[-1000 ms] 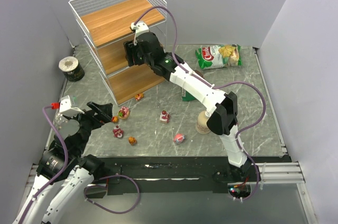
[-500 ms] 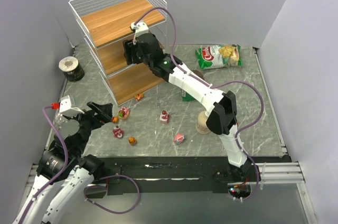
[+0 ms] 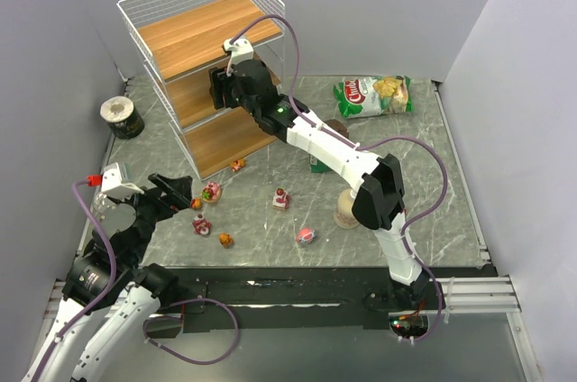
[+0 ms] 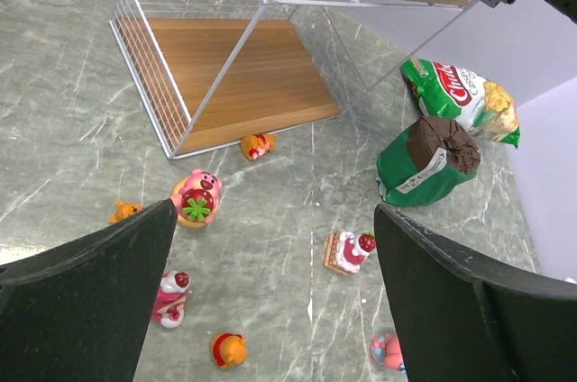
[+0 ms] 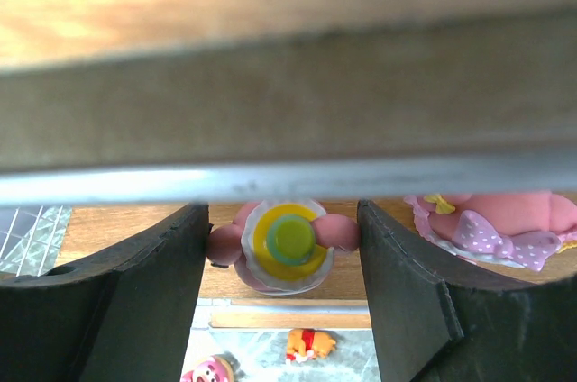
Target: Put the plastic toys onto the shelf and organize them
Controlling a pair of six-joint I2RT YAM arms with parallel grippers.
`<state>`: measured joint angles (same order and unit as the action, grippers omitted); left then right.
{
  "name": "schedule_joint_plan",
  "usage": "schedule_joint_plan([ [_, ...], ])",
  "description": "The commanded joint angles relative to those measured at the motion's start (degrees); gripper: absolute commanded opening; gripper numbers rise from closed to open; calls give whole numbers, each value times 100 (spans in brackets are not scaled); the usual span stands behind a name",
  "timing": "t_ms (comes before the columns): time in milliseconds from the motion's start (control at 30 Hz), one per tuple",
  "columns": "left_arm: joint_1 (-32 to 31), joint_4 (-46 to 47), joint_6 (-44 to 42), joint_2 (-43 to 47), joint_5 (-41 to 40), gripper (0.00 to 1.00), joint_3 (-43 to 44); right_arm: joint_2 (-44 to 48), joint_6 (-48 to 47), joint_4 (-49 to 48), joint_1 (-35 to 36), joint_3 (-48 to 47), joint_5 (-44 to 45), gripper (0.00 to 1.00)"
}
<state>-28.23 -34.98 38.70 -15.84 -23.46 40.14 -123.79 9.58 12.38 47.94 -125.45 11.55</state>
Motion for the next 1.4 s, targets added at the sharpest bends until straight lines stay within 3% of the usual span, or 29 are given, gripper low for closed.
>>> schedule_joint_plan([
  [0, -7, 79, 50, 28, -97, 96, 29, -49, -35, -52, -22, 126, 146, 48],
  [233, -16, 79, 50, 28, -97, 96, 29, 4, -44, -192, -22, 205, 128, 59],
  [367, -16, 70, 59, 19, -106, 96, 38, 65, -167, -324, 39, 292, 260, 70],
  [933, -16, 79, 50, 28, -97, 96, 29, 381, -115, -816, 40, 732, 102, 85],
  [1133, -16, 79, 50, 28, -97, 96, 29, 574, -123, -1071, 48, 987, 5, 100],
  [1367, -16, 79, 50, 28, -97, 96, 29, 768, -185, -1212, 75, 1198, -136, 100],
])
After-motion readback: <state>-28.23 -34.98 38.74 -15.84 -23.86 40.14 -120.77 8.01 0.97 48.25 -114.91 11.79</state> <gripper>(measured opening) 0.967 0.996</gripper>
